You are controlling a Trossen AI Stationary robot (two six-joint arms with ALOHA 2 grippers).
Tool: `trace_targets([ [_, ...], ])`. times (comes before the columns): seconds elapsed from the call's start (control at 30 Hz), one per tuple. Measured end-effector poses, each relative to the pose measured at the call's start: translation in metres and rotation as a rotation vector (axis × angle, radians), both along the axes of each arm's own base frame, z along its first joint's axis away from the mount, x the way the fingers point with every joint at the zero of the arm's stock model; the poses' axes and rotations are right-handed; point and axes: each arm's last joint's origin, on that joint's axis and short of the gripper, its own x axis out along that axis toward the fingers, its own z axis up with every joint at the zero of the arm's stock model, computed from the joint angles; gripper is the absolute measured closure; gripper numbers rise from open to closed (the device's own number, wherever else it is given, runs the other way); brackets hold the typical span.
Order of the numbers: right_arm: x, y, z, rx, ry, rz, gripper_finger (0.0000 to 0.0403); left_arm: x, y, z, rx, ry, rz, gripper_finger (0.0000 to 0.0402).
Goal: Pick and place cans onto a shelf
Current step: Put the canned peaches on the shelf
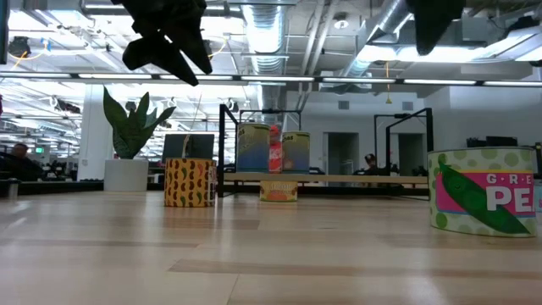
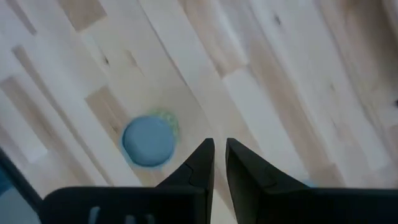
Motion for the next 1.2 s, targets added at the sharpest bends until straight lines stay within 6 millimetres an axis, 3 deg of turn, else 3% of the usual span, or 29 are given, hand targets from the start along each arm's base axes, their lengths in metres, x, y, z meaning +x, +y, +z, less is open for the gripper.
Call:
trace_targets([
  [0.1, 0.000, -0.003, -0.005, -0.091, -0.025, -0.065, 0.0337, 0.000, 0.000, 0.000, 0.003, -0.003, 0.002, 0.0239],
  [0.2, 0.006, -0.025, -0.005, -0.148, -0.033, -0.100, 0.0337, 0.001, 0.000, 0.001, 0.003, -0.010, 0.003, 0.0239],
  [0.43, 0.035, -0.116, -0.008, -0.162, -0.084, -0.047, 0.0337, 0.000, 0.001, 0.001, 0.024, -0.012, 0.018, 0.0239],
  [0.57, 0.034, -0.169, -0.007, -0.127, -0.124, -0.065, 0.0337, 0.000, 0.001, 0.001, 0.026, -0.012, 0.019, 0.0239],
  [0.7, 0.035, -0.208, -0.017, -0.106, -0.126, -0.077, 0.0337, 0.000, 0.001, 0.001, 0.025, -0.012, 0.020, 0.0239],
  [0.97, 0.050, -0.255, -0.060, -0.083, -0.055, -0.070, 0.0337, 0.000, 0.001, 0.001, 0.045, -0.012, 0.027, 0.0239],
  [1.2, 0.056, -0.282, -0.072, -0.124, -0.112, -0.105, 0.0337, 0.000, 0.001, 0.001, 0.048, -0.012, 0.029, 0.0239],
])
